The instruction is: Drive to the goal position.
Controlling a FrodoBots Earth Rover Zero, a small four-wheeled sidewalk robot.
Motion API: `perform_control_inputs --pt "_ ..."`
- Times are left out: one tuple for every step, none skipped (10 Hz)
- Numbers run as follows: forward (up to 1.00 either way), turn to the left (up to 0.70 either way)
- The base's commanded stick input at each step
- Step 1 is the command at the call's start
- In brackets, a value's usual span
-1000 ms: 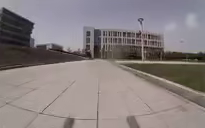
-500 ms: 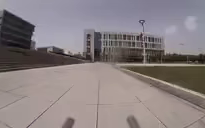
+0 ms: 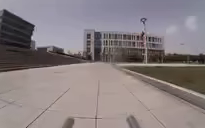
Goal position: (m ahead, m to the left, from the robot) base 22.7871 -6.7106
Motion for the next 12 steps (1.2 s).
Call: perform_control_inputs --pt "0.70 0.00" --pt "0.70 0.00" --pt "0.70 0.00" --pt "0.70 0.00" --pt "0.70 0.00" --pt "0.70 0.00" --pt "0.70 0.00" --pt "0.70 0.00" --pt "0.70 0.00" --pt "0.70 0.00" --pt "0.70 0.00" --pt "0.70 0.00"
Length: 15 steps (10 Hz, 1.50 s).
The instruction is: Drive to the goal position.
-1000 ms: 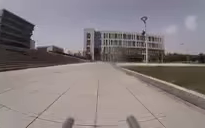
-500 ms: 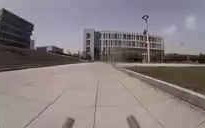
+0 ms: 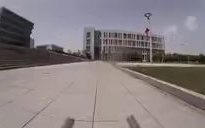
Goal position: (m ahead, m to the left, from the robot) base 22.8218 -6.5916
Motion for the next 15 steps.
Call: perform_control_inputs --pt "0.70 0.00" --pt "0.70 0.00" --pt "0.70 0.00" --pt "0.70 0.00" --pt "0.70 0.00" --pt "0.70 0.00" --pt "0.70 0.00" --pt "0.70 0.00" --pt "0.70 0.00" --pt "0.70 0.00" --pt "0.70 0.00" --pt "0.70 0.00" --pt "0.70 0.00" --pt "0.70 0.00" --pt "0.70 0.00"
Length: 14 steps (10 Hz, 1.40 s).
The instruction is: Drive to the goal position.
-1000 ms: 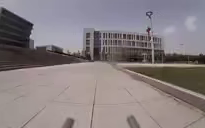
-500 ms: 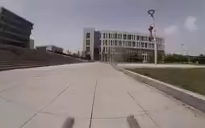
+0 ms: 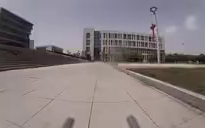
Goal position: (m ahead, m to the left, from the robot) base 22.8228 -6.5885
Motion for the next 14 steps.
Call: perform_control_inputs --pt "0.70 0.00" --pt "0.70 0.00" --pt "0.70 0.00" --pt "0.70 0.00" --pt "0.70 0.00" --pt "0.70 0.00" --pt "0.70 0.00" --pt "0.70 0.00" --pt "0.70 0.00" --pt "0.70 0.00" --pt "0.70 0.00" --pt "0.70 0.00" --pt "0.70 0.00" --pt "0.70 0.00"
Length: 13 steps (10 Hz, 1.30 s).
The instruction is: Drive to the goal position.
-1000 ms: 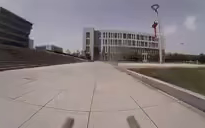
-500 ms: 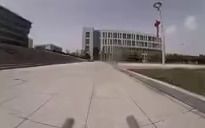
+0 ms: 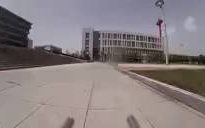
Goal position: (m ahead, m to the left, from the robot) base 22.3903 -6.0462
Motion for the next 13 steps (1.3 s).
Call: perform_control_inputs --pt "0.70 0.00" --pt "0.70 0.00" --pt "0.70 0.00" --pt "0.70 0.00" --pt "0.70 0.00" --pt "0.70 0.00" --pt "0.70 0.00" --pt "0.70 0.00" --pt "0.70 0.00" --pt "0.70 0.00" --pt "0.70 0.00" --pt "0.70 0.00" --pt "0.70 0.00"
